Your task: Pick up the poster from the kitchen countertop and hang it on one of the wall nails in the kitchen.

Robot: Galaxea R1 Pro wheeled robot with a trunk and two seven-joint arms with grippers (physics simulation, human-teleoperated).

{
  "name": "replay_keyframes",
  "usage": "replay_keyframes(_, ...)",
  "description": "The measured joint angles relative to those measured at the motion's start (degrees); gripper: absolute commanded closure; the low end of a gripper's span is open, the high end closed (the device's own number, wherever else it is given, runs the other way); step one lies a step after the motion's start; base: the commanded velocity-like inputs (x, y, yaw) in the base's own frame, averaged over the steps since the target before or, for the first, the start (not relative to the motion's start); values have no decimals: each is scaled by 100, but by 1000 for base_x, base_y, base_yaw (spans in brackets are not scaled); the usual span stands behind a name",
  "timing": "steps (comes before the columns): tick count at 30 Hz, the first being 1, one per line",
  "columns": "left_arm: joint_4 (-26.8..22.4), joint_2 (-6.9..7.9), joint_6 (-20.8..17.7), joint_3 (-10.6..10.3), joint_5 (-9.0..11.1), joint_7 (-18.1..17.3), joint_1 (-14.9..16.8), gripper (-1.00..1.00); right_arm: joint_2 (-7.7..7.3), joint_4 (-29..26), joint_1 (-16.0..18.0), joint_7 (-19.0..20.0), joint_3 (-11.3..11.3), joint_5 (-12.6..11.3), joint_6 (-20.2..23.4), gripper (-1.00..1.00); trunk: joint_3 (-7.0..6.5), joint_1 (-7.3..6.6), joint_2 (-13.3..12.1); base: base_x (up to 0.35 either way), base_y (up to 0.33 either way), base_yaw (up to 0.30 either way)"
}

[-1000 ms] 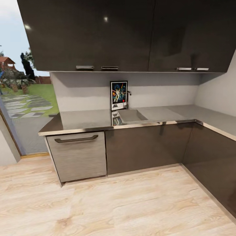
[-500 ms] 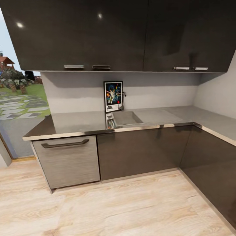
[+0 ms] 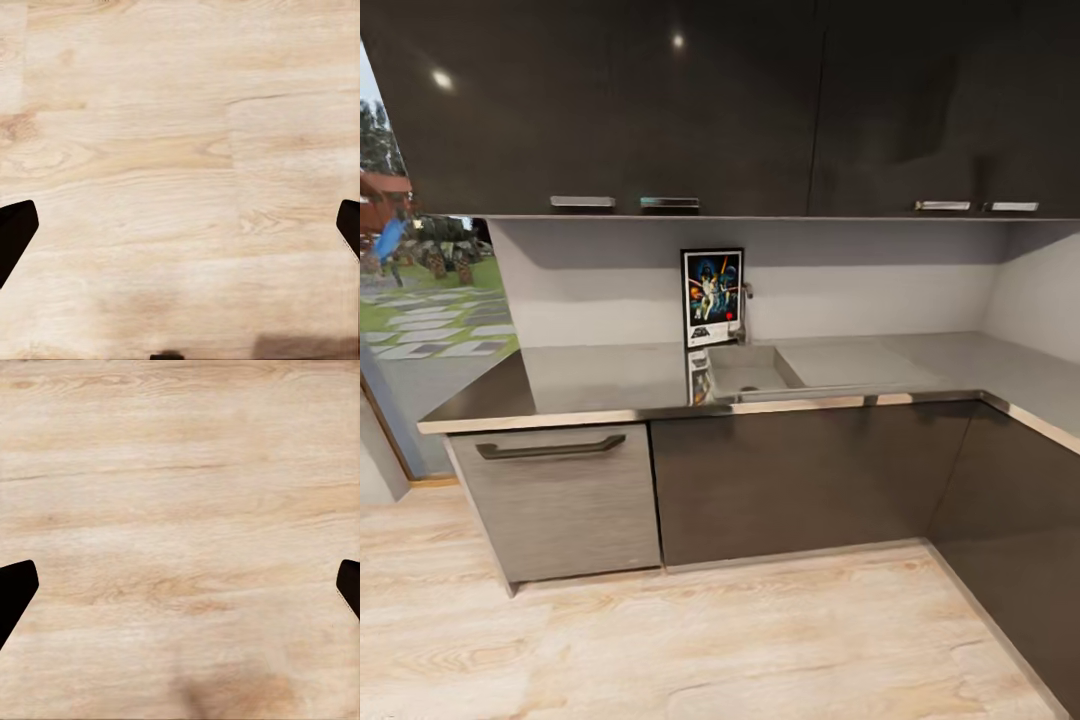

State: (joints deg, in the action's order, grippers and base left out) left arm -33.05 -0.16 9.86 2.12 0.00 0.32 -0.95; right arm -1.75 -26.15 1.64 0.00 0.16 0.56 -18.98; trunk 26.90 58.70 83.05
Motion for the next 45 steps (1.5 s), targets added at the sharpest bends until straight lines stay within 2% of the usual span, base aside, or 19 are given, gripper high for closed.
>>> replay_keyframes(17, -2, 0, -1, 1, 0, 8, -4, -100, 0, 1, 0, 0, 0, 2, 0, -100, 0, 2, 0, 78, -72, 260)
replay_keyframes(29, -1, 0, -2, 0, 0, 8, -4, -100, 0, 0, 0, 0, 0, 1, 0, -100, 0, 1, 0, 162, -131, 35)
replay_keyframes(40, -1, 0, -1, 1, 0, 8, -2, -100, 0, 1, 0, 0, 0, 0, 0, -100, 0, 2, 0, 35, -30, 2)
replay_keyframes(45, -2, 0, -1, 1, 0, 8, -5, -100, 0, 1, 1, 0, 0, 0, 0, -100, -89, -107, -199, 4, -3, 0)
